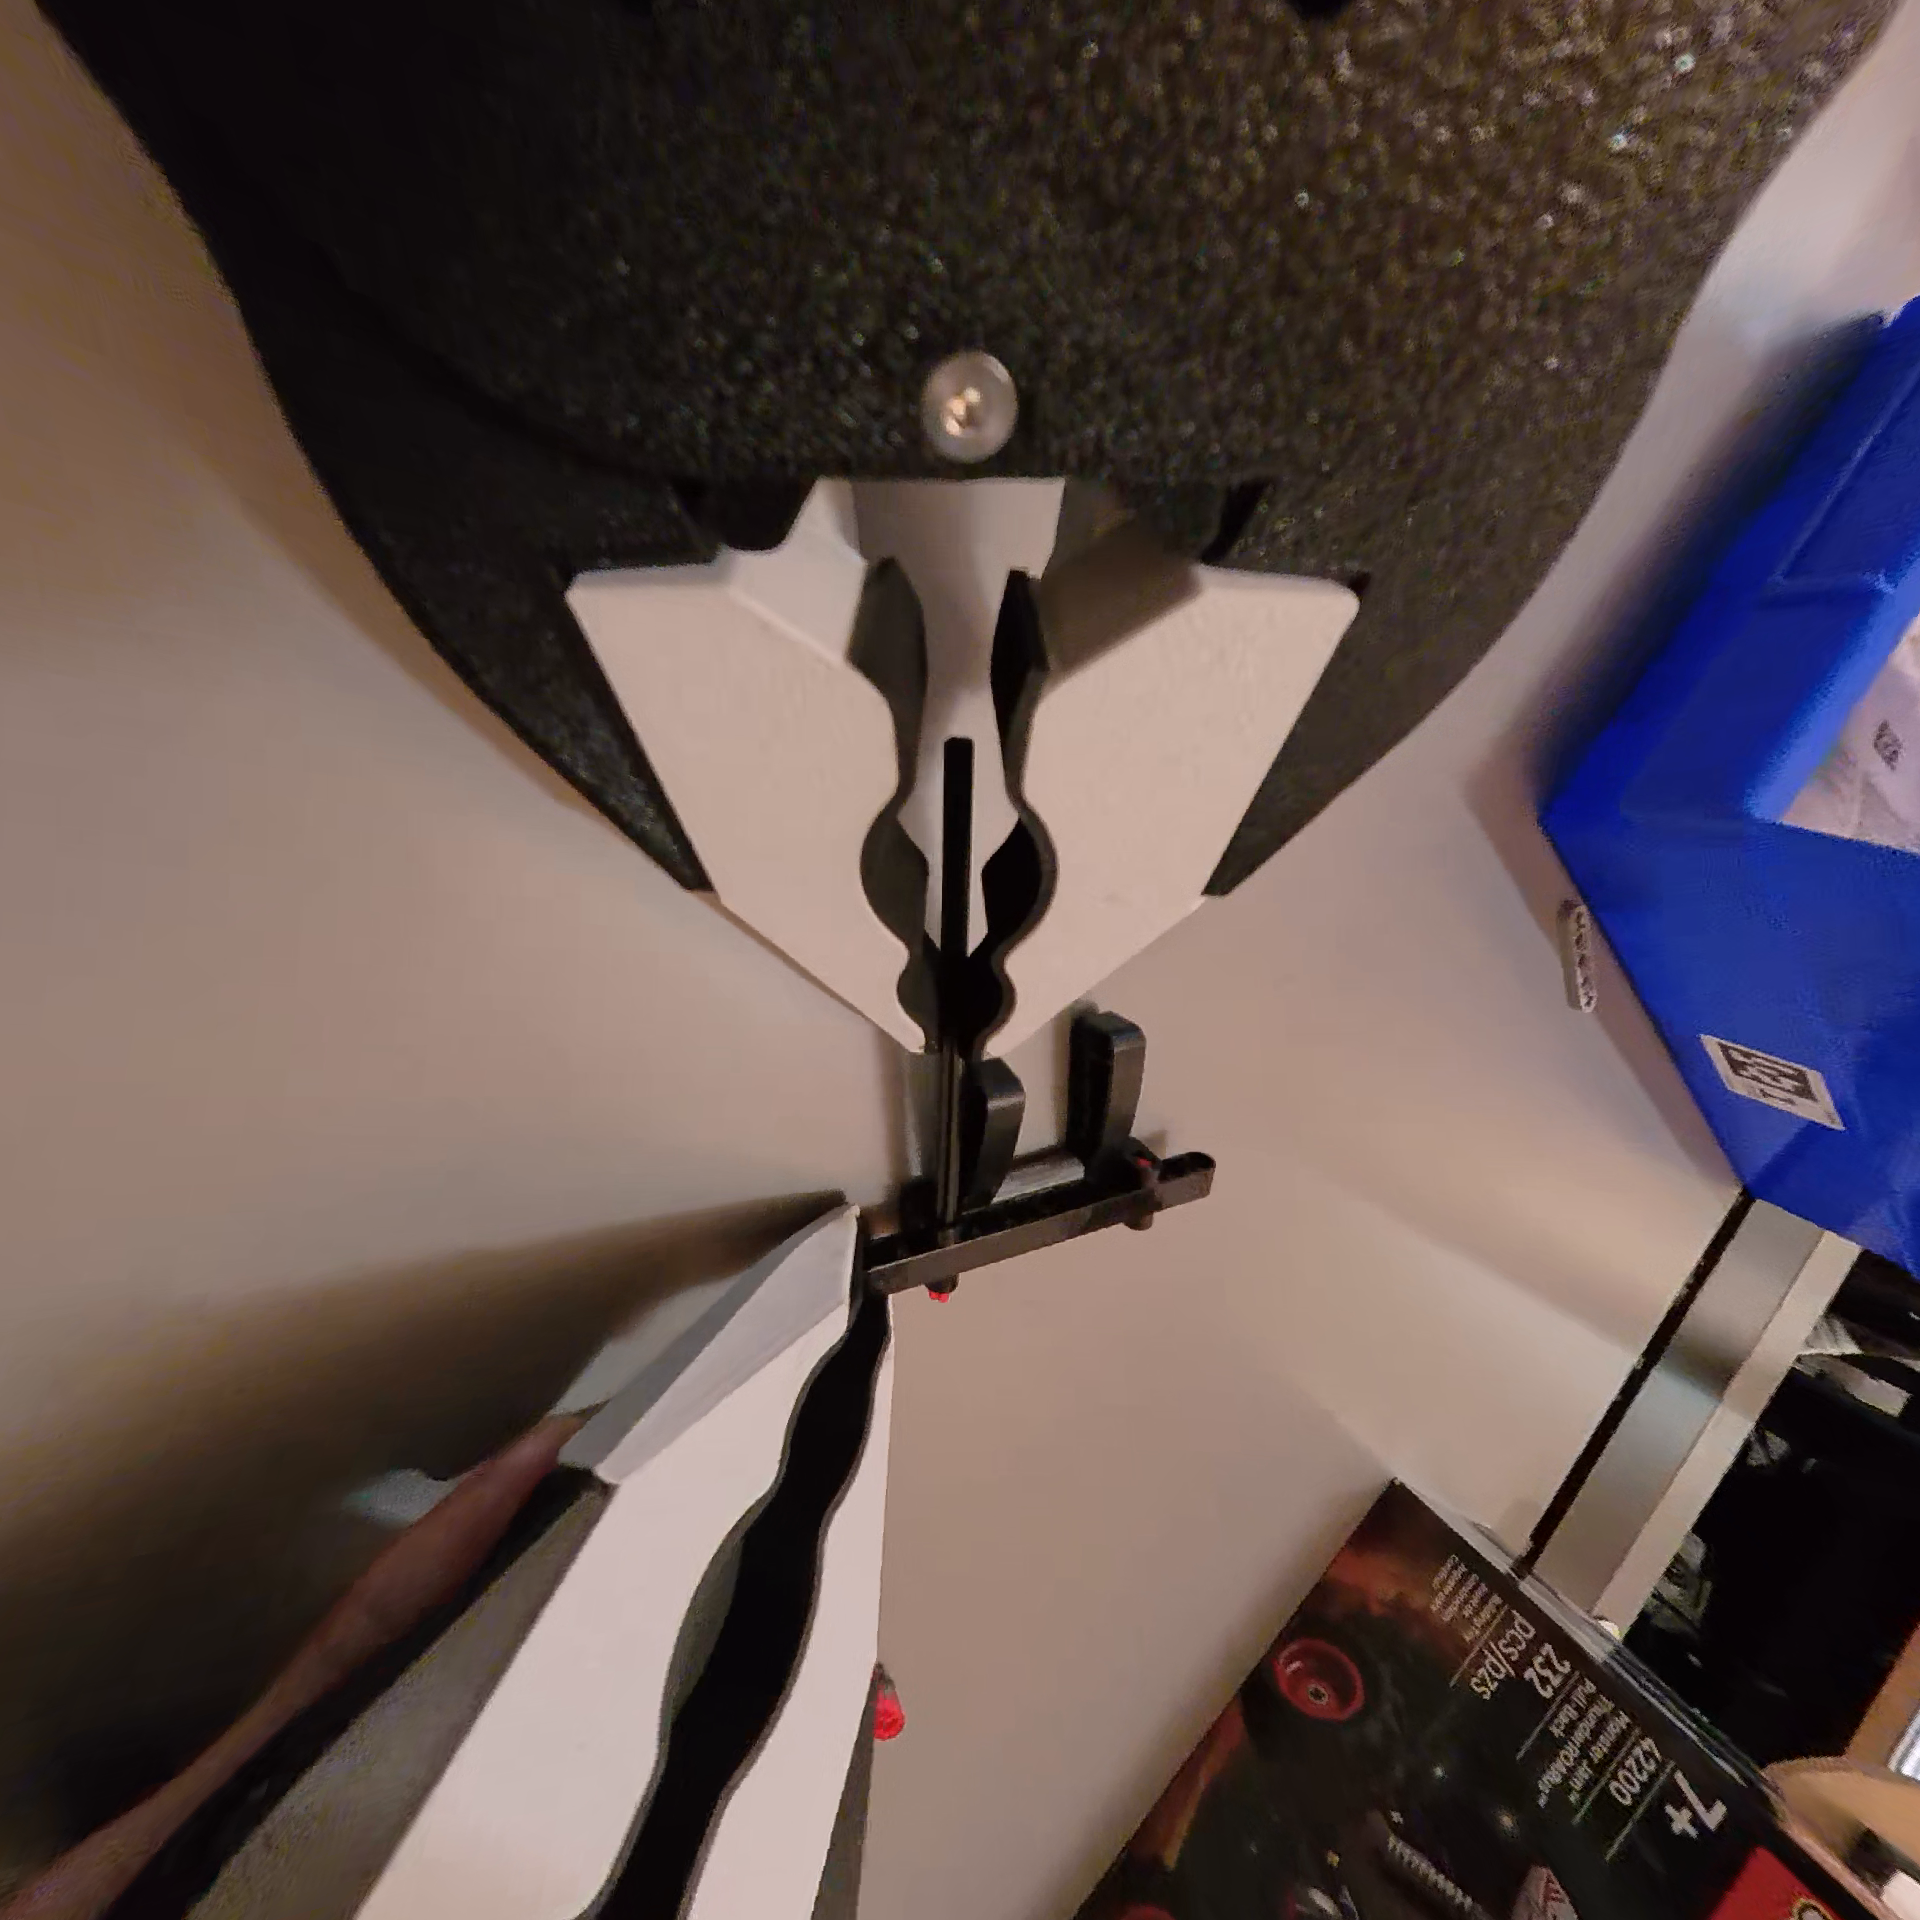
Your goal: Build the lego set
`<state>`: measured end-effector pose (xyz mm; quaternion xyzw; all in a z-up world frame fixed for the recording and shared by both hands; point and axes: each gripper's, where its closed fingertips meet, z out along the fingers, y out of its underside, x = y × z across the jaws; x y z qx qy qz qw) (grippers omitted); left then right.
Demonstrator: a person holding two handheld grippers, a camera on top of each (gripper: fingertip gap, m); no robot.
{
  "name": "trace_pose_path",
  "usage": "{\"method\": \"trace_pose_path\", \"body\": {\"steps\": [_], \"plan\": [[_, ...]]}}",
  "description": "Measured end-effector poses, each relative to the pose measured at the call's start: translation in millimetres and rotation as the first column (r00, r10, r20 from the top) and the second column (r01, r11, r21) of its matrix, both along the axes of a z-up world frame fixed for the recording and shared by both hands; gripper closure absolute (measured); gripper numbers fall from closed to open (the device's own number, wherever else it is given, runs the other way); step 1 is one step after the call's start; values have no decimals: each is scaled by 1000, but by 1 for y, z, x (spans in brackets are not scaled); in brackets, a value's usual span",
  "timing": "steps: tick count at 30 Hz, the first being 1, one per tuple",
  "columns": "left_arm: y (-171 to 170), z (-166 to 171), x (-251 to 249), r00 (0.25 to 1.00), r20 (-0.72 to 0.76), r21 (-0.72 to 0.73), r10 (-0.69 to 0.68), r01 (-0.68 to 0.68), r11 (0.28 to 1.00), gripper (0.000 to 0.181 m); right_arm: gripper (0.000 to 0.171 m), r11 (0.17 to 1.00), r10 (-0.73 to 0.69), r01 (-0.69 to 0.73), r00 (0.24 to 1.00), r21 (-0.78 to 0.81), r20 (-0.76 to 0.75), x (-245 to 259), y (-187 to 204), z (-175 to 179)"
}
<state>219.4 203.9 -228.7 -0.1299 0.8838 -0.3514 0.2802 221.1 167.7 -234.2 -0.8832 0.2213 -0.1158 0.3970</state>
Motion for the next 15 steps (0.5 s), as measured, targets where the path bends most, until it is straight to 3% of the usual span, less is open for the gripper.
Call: {"method": "trace_pose_path", "body": {"steps": [1,4,15], "plan": [[0,0,1,1000,-24,-14,3,-3,1000,180,164,1000,1,-1,1000,3,-5,0,0,0],[0,-3,2,996,-94,-35,8,-11,999,180,164,1000,5,-5,1000,0,2,0,0,0],[-3,-5,9,998,-31,14,-56,57,998,180,164,1000,16,-16,1000,0,5,0,0,0]]}}
